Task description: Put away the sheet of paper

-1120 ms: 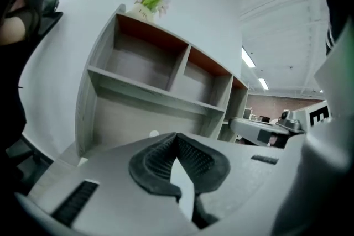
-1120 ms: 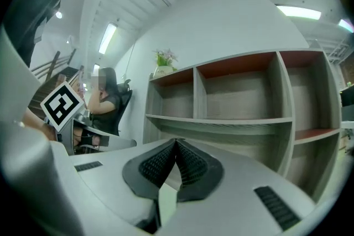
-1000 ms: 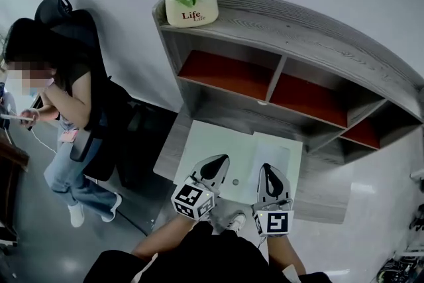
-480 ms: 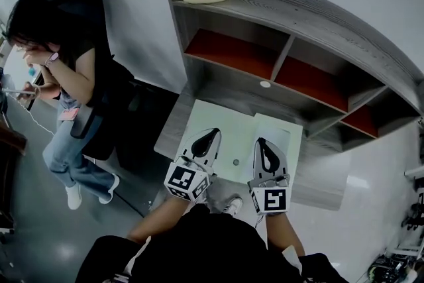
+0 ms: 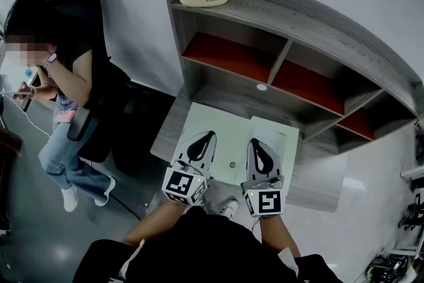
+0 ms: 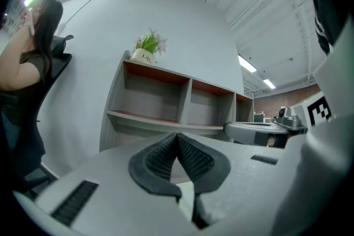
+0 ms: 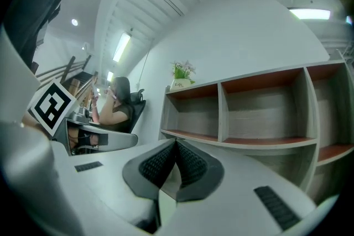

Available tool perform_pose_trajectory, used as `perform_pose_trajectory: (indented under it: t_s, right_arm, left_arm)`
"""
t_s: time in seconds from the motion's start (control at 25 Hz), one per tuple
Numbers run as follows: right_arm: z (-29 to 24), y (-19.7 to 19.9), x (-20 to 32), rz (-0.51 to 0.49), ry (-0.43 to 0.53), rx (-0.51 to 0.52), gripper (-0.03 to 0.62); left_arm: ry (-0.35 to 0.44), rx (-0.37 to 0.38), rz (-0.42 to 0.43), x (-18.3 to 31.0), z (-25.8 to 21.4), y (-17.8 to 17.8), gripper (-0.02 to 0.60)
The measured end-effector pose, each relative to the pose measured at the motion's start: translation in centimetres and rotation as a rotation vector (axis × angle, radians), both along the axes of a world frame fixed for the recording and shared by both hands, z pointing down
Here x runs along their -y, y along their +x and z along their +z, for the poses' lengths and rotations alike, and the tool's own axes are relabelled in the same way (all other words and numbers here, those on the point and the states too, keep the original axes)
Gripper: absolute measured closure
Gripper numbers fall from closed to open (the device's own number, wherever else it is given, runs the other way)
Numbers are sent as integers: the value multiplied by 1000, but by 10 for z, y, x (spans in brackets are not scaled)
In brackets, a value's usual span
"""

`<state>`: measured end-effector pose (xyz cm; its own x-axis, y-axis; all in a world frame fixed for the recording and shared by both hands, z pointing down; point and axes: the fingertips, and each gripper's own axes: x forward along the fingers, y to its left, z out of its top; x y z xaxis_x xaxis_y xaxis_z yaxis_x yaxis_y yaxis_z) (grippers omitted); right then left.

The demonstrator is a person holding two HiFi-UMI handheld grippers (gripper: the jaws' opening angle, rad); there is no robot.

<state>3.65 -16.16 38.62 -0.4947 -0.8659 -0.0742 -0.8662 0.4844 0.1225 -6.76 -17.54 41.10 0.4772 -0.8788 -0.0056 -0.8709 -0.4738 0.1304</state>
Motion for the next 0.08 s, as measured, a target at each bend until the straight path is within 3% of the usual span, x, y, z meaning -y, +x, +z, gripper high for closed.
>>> perform_pose_trajectory:
  t_s: [0.08]
  right_arm:
    - [-6,-4,3,-13,12,8,577]
  left_arm:
    - [16,-13,-12,5,-6,-6,574]
